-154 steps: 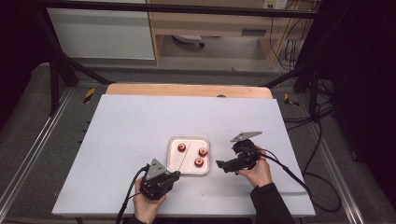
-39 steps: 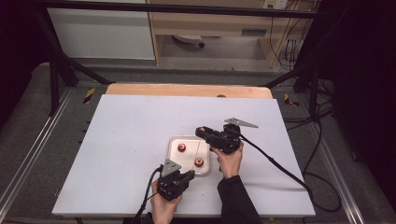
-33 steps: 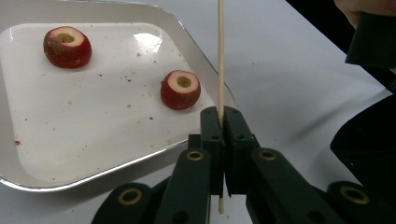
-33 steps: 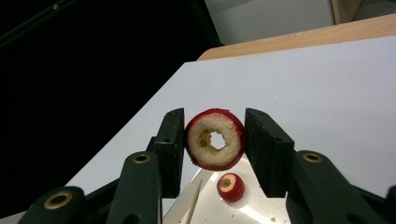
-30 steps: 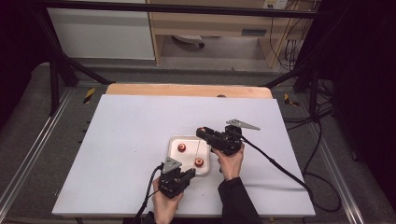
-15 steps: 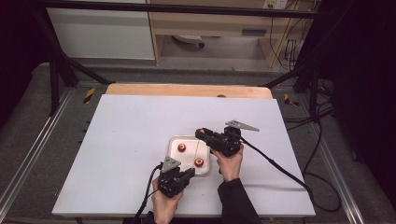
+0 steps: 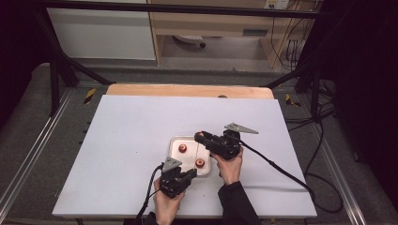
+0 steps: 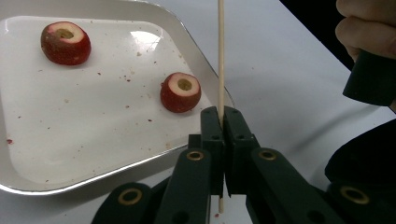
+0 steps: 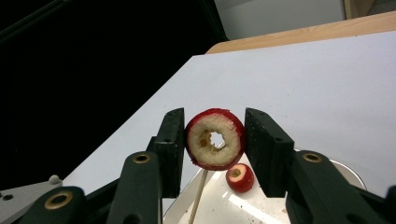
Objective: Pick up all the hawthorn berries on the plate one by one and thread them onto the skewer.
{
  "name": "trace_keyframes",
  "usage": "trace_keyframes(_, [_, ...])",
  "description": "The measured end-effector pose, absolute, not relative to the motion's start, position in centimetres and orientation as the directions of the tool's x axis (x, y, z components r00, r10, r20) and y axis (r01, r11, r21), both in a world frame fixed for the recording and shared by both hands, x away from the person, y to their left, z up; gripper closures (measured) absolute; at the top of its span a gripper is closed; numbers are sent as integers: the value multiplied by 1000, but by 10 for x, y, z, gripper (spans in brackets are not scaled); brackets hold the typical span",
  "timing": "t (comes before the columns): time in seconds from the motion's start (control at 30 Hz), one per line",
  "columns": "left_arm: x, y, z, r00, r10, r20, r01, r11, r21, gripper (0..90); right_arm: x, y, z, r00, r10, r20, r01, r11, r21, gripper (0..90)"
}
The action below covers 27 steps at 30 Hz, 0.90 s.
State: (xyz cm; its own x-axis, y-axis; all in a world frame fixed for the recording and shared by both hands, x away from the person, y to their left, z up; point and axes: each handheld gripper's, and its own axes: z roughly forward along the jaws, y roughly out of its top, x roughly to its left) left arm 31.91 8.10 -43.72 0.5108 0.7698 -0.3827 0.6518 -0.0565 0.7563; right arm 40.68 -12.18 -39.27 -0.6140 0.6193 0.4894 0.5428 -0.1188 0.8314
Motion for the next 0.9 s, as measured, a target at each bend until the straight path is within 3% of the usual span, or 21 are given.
trace_keyframes(0.23, [318, 85, -436, 520, 763, -383, 650, -63, 758, 886, 407, -124, -391, -628, 617, 475, 546, -86, 833, 599])
trace_keyframes(0.43, [312, 80, -437, 508, 784, -357, 611, -35, 791, 885, 409, -125, -393, -572, 599, 560, 601, -159, 784, 600])
trace_keyframes(0.9, [322, 77, -431, 455, 787, -416, 626, 50, 778, 885, 401, -117, -402, -578, 590, 564, 611, -145, 778, 600])
